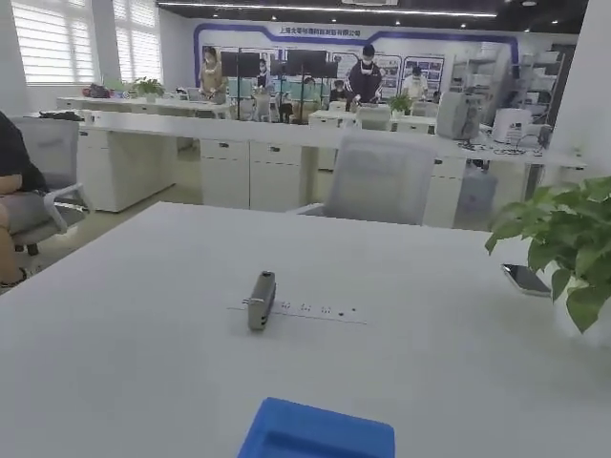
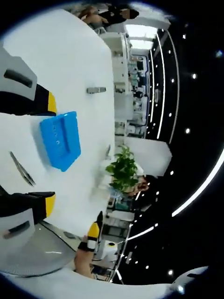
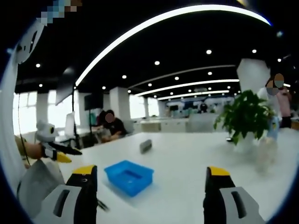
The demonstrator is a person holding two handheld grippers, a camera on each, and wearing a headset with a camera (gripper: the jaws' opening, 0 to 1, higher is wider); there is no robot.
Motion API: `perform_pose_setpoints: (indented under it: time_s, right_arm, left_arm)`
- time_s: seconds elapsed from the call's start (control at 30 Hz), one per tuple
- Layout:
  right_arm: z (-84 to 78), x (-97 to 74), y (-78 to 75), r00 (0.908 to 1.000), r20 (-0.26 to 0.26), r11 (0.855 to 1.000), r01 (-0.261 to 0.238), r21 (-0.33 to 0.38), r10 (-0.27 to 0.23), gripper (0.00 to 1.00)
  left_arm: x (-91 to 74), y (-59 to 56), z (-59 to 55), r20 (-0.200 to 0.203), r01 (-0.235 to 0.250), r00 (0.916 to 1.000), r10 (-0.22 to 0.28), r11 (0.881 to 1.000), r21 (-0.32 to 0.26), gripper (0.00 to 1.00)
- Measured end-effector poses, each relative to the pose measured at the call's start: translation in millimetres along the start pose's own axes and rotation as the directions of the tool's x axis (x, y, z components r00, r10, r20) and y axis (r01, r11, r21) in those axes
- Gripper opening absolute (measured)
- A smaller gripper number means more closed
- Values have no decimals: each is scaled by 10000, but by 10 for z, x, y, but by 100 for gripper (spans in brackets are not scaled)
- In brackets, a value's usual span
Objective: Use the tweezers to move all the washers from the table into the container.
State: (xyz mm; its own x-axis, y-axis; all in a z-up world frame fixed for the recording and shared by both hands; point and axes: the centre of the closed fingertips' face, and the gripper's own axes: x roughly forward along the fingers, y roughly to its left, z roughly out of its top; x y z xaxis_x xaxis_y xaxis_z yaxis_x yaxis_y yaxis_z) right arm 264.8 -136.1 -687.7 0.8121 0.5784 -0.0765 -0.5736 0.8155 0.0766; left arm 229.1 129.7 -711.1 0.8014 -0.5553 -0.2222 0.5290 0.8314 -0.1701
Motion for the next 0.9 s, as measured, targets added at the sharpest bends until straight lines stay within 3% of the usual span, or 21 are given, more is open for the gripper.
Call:
perform_pose_setpoints:
  time_s: [0.07,0.13,0.17,0.27,0.37,0.47,0.57,0.77,0.9]
  right_arm:
    - [-25,9,13,10000,-44,10000,65,-62,-65,95]
    - [-38,17,76,9998,-185,9995,-107,-288,102,96]
    - [-39,24,100,9997,-213,9993,-149,-352,142,96]
    - [-110,56,142,9980,-625,9967,-167,-788,118,98]
    - [-213,89,167,9948,-1011,9935,-270,-1103,158,98]
    - [-370,95,174,9848,-1711,9859,-567,-1576,293,97]
    - [-375,93,172,9850,-1702,9860,-574,-1568,302,95]
    - [-391,55,54,9873,-1588,9961,-202,-857,63,92]
    - [-387,35,8,9883,-1522,9972,21,-746,-135,91]
  left_arm:
    - [-9,76,92,763,-412,9962,425,9990,-196,81]
    - [1,120,151,1204,-746,9897,777,9968,-295,97]
    - [3,135,192,1496,-915,9844,926,9957,-141,98]
    - [-1,158,209,1675,-1227,9787,1187,9923,136,99]
    - [-12,192,183,1670,-1565,9747,1486,9871,349,99]
    - [4,226,164,1552,-1838,9728,1720,9808,648,99]
    - [19,243,108,1283,-1737,9779,1650,9830,597,99]
    - [68,191,24,811,-1532,9862,1446,9818,1123,98]
    - [63,204,-14,634,-1493,9877,1428,9820,1153,96]
